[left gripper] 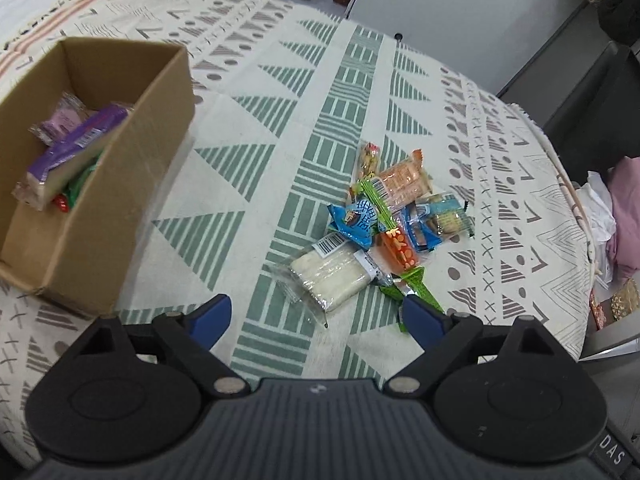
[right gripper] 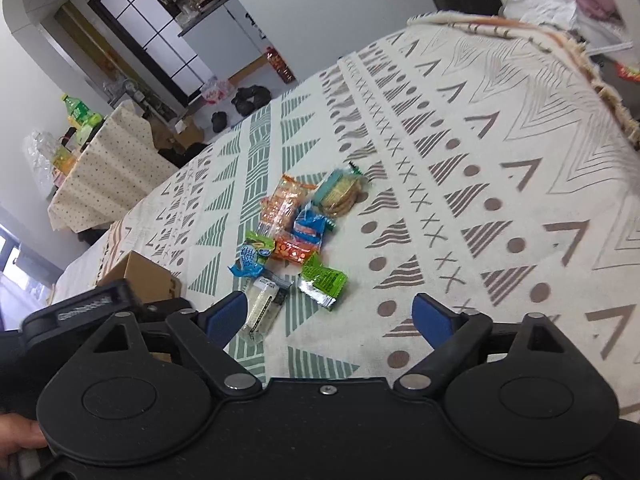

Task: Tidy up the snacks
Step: 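Move both open tools back toward the remaining snack pile, then grasp the clear-wrapped bread with the left tool while the right tool grasps the green packet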

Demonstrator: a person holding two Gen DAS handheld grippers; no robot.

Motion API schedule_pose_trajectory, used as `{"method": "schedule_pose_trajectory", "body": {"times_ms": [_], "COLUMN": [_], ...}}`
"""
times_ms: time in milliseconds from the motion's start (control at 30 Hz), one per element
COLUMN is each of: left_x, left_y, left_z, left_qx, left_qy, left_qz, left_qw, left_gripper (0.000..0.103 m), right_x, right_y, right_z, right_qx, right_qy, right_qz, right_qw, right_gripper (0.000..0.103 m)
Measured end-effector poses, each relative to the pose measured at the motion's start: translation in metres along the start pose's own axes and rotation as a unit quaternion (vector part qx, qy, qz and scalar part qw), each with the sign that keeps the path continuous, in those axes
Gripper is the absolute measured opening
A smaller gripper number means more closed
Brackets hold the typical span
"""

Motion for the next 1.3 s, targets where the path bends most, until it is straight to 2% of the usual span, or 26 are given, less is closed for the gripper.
{"method": "schedule_pose_trajectory", "body": {"times_ms": [100, 267, 567, 800, 900, 967, 1033, 1100, 1167, 1300], "left_x": [0.005, 0.013, 0.018, 0.021, 0.020, 0.020, 0.019, 0.019, 0.020, 0.019], "left_y": [-0.013, -0.035, -0.071, -0.086, -0.091, -0.090, -0.089, -0.088, -0.086, -0.080], "left_z": [0.003, 0.009, 0.020, 0.021, 0.025, 0.026, 0.027, 0.025, 0.023, 0.018], "left_qx": [0.001, -0.001, 0.011, 0.018, 0.027, 0.032, 0.035, 0.032, 0.034, 0.033], "left_qy": [-0.001, 0.001, -0.007, -0.002, -0.016, -0.020, -0.026, -0.019, -0.015, -0.011], "left_qz": [-0.009, -0.027, -0.050, -0.054, -0.056, -0.055, -0.055, -0.057, -0.058, -0.059], "left_qw": [1.0000, 0.9996, 0.9987, 0.9984, 0.9980, 0.9978, 0.9975, 0.9977, 0.9976, 0.9977], "left_gripper": [0.093, 0.093, 0.093, 0.093, 0.093, 0.090, 0.084, 0.079, 0.075, 0.067], "right_x": [0.001, 0.003, 0.003, 0.001, 0.000, 0.000, 0.000, -0.001, -0.002, -0.005], "right_y": [-0.012, -0.035, -0.072, -0.088, -0.095, -0.100, -0.104, -0.107, -0.108, -0.106], "right_z": [0.003, 0.009, 0.018, 0.017, 0.015, 0.014, 0.012, 0.012, 0.012, 0.010], "right_qx": [0.002, 0.017, 0.034, 0.038, 0.031, 0.027, 0.022, 0.016, 0.011, 0.015], "right_qy": [-0.006, -0.026, -0.052, -0.036, -0.025, -0.017, -0.006, 0.001, 0.005, 0.007], "right_qz": [-0.010, -0.026, -0.025, -0.034, -0.039, -0.041, -0.042, -0.045, -0.046, -0.051], "right_qw": [1.000, 0.999, 0.998, 0.998, 0.998, 0.999, 0.999, 0.999, 0.999, 0.999], "right_gripper": [0.085, 0.069, 0.067, 0.066, 0.066, 0.064, 0.062, 0.055, 0.044, 0.039]}}
Point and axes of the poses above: each gripper's, at about its wrist camera, not at the fingertips, and y roughly against the way its jaws point, z to its right, x to its top, the point moved 5 cm from there along -y, roughly the way its jaws point, and after that the axes turned 9 degrees about x, right-handed, at the moved point
